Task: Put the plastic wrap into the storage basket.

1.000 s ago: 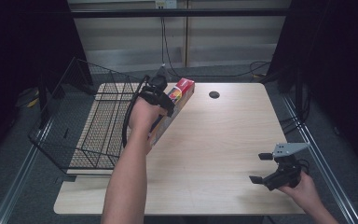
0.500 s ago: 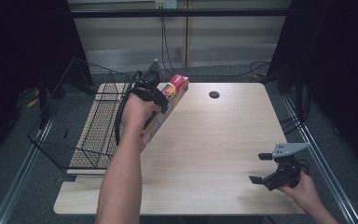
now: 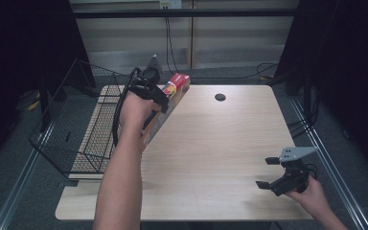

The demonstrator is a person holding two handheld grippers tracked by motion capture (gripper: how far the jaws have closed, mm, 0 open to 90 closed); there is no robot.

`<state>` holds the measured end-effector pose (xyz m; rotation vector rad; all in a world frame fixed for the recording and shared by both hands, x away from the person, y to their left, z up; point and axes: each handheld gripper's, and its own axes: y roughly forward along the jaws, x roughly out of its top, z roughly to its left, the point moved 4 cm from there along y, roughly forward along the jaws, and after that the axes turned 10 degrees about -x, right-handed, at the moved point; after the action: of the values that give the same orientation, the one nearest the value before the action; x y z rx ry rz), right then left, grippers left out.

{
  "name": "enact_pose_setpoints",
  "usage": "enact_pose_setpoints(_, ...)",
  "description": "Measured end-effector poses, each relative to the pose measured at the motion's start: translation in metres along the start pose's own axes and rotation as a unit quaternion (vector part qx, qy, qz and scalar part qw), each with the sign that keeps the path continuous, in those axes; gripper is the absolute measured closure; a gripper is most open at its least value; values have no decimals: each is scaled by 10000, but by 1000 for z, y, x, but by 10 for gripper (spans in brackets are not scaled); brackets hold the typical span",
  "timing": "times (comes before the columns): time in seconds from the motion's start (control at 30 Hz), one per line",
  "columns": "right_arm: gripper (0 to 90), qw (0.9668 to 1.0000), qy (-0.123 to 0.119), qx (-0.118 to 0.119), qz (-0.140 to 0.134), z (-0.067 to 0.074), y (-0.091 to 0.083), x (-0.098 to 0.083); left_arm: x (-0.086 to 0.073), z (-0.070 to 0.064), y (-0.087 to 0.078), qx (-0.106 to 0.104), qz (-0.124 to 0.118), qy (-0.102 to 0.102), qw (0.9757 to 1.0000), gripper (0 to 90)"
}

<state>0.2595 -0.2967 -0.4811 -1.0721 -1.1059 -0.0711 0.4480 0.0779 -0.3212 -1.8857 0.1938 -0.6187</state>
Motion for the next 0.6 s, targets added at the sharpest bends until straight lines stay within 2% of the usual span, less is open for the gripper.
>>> enact_pose_setpoints(0.2, 0, 10000, -7, 3, -4, 0, 0, 0, -1, 5, -11, 34, -70, -156, 9998, 450)
enact_pose_setpoints(0.37, 0, 10000, -13, -13, -5, 0, 1, 0, -3, 10, -17, 103, -31, -121, 9999, 451)
enact_pose_setpoints(0.6, 0, 10000, -19, 3, 6, 0, 1, 0, -6, 16, -30, 189, -123, -215, 9995, 451)
